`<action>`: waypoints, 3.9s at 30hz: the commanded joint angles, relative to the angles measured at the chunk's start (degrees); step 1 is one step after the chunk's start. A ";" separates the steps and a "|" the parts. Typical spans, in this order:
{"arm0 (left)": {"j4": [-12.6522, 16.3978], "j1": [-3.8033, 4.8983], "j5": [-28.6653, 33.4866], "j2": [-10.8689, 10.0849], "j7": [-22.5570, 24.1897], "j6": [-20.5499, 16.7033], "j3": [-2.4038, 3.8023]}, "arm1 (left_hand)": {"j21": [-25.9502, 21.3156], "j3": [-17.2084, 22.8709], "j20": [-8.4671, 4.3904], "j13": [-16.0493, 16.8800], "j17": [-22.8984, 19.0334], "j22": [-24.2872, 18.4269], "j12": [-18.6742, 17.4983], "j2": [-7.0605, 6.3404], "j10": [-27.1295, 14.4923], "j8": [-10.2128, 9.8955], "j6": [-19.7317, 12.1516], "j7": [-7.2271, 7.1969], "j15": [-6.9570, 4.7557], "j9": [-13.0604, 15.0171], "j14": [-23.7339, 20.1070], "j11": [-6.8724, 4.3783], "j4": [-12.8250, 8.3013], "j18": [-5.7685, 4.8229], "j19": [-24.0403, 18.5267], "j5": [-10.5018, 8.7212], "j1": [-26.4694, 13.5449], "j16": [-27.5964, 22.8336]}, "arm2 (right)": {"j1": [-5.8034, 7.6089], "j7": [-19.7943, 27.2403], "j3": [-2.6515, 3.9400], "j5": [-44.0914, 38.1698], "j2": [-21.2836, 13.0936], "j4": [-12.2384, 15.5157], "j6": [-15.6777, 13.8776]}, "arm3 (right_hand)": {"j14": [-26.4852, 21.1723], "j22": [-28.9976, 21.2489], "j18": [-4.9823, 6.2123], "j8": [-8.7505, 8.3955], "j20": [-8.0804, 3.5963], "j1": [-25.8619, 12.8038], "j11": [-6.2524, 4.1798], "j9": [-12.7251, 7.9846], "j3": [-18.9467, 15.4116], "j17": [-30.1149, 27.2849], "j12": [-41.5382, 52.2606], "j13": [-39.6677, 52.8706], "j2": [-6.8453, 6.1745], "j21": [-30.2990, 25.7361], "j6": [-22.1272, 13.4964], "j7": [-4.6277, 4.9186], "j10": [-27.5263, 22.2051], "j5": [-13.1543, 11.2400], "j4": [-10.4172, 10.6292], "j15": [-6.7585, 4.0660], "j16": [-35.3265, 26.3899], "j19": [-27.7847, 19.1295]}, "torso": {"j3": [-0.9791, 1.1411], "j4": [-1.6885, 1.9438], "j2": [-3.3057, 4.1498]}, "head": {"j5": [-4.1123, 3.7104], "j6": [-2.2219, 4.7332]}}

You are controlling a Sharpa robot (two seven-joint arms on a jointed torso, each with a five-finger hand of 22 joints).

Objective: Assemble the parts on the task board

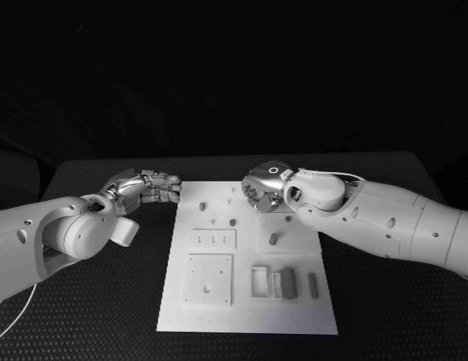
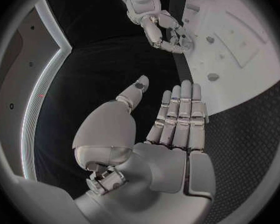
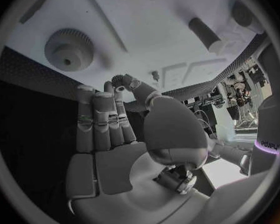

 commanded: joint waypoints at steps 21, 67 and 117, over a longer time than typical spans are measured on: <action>-0.53 0.05 0.31 0.98 0.39 0.85 0.03 | -0.44 -0.36 -0.32 0.09 0.15 -0.15 -0.38 0.23 -0.24 -0.54 0.15 0.26 0.01 -0.18 0.48 0.12 -0.07 -0.71 0.19 0.17 0.38 -0.45 | 0.71 -6.12 0.36 -6.09 7.84 -6.35 -3.77 | -0.54 1.29 4.45 -0.22 -0.10 -0.15 -0.90 0.18 0.02 -0.21 0.03 0.83 -0.69 0.68 0.55 0.07 2.16 0.43 0.22 -1.00 0.59 -0.14 | -0.07 0.31 0.03 | 0.93 1.33; -0.06 0.29 0.31 1.15 0.20 0.86 0.10 | -0.60 -0.50 -0.36 0.16 0.31 -0.24 -0.46 0.15 -0.18 -0.59 0.14 0.29 -0.01 -0.25 0.55 0.11 -0.08 -0.76 0.30 0.17 0.42 -0.64 | 0.45 -5.69 0.29 -7.07 11.71 -10.51 -3.09 | -0.31 1.32 4.45 -0.66 -0.32 0.03 -0.89 0.32 0.22 -0.29 -0.41 1.48 -0.94 1.32 0.65 0.08 2.08 0.44 0.19 -1.00 1.05 0.12 | 0.11 0.14 0.16 | 2.40 0.43; -0.57 0.46 0.29 1.81 0.13 1.21 0.09 | -0.80 -0.61 -0.38 0.20 0.52 -0.38 -0.69 0.12 -0.31 -0.73 -0.01 0.37 0.00 -0.36 0.61 0.19 -0.07 -0.82 0.39 0.17 0.53 -0.95 | -0.24 -5.78 0.27 -6.94 11.94 -11.35 -5.59 | -0.40 1.31 4.45 -0.89 -0.44 0.48 -0.89 0.44 0.44 -0.35 -0.72 1.84 -0.87 1.57 0.74 0.06 2.05 0.46 0.08 -1.00 1.26 -0.02 | 0.13 0.06 0.32 | 2.26 -0.18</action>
